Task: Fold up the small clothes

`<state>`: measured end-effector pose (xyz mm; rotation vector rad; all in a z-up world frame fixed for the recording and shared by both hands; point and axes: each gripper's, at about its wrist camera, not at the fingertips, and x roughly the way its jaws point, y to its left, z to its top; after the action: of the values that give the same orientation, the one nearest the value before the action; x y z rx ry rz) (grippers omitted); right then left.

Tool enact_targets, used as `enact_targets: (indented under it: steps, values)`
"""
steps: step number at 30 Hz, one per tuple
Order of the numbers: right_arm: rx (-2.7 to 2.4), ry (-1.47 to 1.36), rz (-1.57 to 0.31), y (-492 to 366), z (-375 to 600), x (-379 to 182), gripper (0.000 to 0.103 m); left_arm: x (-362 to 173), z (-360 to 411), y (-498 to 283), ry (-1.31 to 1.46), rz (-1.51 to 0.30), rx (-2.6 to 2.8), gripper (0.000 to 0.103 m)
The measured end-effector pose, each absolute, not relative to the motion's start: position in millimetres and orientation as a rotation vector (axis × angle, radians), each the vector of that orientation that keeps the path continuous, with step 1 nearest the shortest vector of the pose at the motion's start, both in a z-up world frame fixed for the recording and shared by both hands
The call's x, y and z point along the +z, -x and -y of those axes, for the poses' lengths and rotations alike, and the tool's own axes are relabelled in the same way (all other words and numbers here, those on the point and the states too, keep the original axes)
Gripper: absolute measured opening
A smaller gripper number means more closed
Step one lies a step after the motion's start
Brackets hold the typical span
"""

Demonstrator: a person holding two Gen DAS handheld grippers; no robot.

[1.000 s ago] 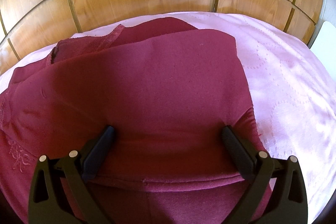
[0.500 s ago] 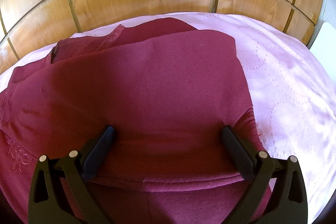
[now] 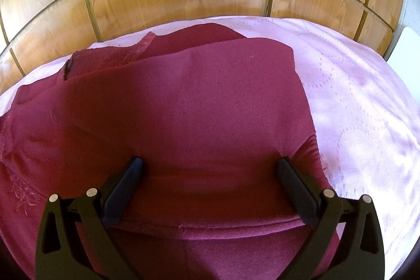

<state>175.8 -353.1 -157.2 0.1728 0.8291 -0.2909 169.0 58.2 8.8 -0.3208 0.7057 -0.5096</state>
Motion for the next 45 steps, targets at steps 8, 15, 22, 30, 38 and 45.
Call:
enact_targets:
  steps: [8,15,22,30,38,45]
  values:
    - [-0.282,-0.19,-0.826,-175,355,-157,0.101,-57,51,-160,0.118,-0.915,-0.636,0.022]
    - [-0.211,-0.271,-0.86,-170,354,-133,0.098,-56,24,-113,0.082,-0.882,-0.641,0.032]
    - [0.214,-0.45,-0.856,-150,277,-114,0.089,-72,5,-85,0.072,-0.896,-0.593,0.032]
    - [0.29,-0.202,-0.874,-169,201,-84,0.008,-87,-4,-75,0.084,-0.897,-0.577,0.032]
    - [0.193,-0.236,-0.609,-150,294,32,0.002,-94,-10,-72,0.136,-0.9,-0.592,0.032]
    - [-0.086,-0.33,-0.79,-167,405,-29,0.0,-94,-7,-75,0.141,-0.905,-0.588,0.032]
